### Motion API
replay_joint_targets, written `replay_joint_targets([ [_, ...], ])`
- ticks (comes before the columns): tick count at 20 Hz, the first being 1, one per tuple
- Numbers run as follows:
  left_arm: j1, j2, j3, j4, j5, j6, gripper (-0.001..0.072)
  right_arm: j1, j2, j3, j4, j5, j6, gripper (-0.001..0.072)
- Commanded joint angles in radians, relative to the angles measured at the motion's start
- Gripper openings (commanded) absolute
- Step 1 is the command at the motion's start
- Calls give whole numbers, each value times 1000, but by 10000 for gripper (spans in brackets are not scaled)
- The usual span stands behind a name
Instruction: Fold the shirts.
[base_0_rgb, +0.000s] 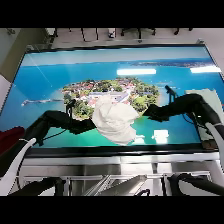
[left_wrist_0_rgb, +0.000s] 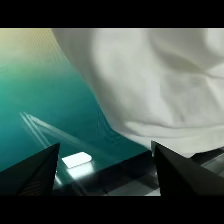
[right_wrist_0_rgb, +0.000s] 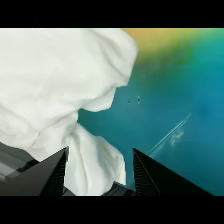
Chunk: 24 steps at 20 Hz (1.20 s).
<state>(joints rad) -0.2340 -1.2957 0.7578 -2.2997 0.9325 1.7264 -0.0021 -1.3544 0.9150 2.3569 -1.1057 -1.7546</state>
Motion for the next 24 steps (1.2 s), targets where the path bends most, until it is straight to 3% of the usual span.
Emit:
replay_joint_targets([
  [1, -70, -117, -8, -127, -148, 66, 646, 92, -180, 22, 97, 64, -50, 459],
  [5, -143, -263, 168, -111, -141, 72, 620, 170, -286, 112, 129, 120, -48, 457],
  [6, -151, -290, 200, -98, -122, 73, 339, 178, -306, 143, 135, 119, -49, 392],
  [7, -151, -311, 224, -98, -98, 73, 101, 181, -319, 170, 135, 118, -49, 210],
  [8, -151, -325, 245, -100, -71, 73, 23, 182, -324, 191, 135, 119, -50, 87],
  [9, -148, -328, 261, -99, -48, 73, 23, 181, -322, 211, 135, 118, -56, 22],
  [12, -116, -275, 317, -83, 4, 72, 21, 178, -282, 291, 134, 65, -88, 23],
  [16, -30, -48, 426, -76, 61, 55, 21, 174, -140, 439, 130, -14, -102, 22],
  [21, 56, 288, 760, -74, 150, 18, 21, 127, 147, 731, 129, -97, -136, 22],
  [24, 84, 426, 999, -13, 149, -9, 20, 122, 324, 909, 41, -106, -150, 22],
])
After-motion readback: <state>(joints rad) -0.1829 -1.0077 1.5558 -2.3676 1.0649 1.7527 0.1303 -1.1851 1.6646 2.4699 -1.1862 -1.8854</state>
